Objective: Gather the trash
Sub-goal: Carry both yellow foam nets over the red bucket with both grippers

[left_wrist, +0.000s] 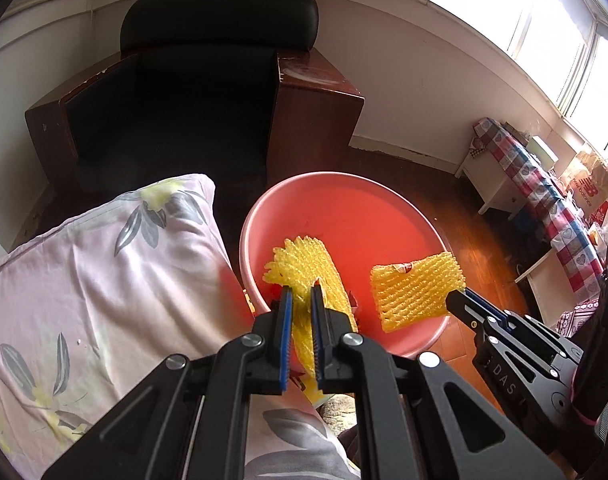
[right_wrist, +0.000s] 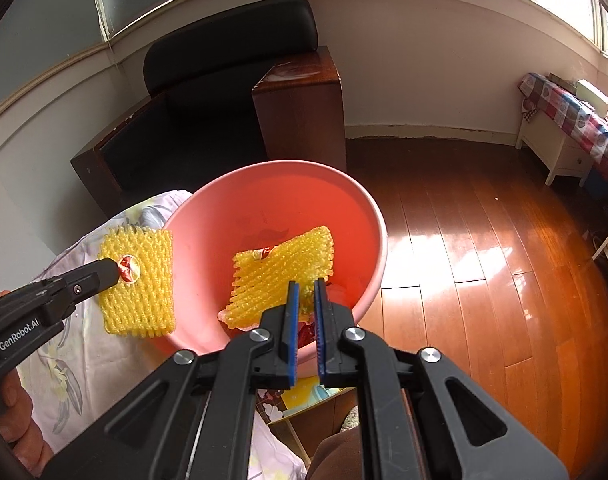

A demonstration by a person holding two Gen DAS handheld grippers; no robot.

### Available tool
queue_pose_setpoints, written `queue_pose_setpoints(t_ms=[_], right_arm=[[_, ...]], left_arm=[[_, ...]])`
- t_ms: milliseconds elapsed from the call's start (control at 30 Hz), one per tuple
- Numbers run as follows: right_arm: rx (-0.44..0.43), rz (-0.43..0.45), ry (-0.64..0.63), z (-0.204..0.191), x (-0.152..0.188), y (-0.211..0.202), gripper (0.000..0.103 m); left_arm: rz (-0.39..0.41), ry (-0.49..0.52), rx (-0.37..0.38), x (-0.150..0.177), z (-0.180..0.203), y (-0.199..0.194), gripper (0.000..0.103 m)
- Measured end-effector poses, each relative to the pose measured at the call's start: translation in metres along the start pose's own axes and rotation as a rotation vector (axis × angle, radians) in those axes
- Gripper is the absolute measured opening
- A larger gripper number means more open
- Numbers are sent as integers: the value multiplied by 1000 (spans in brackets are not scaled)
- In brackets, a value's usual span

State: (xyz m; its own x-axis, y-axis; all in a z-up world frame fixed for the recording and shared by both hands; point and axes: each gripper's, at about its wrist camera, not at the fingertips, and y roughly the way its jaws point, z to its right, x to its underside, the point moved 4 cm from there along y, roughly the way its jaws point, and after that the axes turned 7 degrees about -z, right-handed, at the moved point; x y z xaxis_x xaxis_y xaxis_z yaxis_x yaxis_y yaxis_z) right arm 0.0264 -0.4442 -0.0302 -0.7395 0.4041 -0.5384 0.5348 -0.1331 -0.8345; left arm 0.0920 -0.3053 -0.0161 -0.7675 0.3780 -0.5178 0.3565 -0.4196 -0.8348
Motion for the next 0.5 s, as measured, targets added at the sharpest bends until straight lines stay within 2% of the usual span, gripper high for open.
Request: queue_pose_setpoints(t_ms=[500], right_arm=[[32,-53,-17,5,1,18,7]], left_arm=[[-92,67,-41,-4,22,45,8]])
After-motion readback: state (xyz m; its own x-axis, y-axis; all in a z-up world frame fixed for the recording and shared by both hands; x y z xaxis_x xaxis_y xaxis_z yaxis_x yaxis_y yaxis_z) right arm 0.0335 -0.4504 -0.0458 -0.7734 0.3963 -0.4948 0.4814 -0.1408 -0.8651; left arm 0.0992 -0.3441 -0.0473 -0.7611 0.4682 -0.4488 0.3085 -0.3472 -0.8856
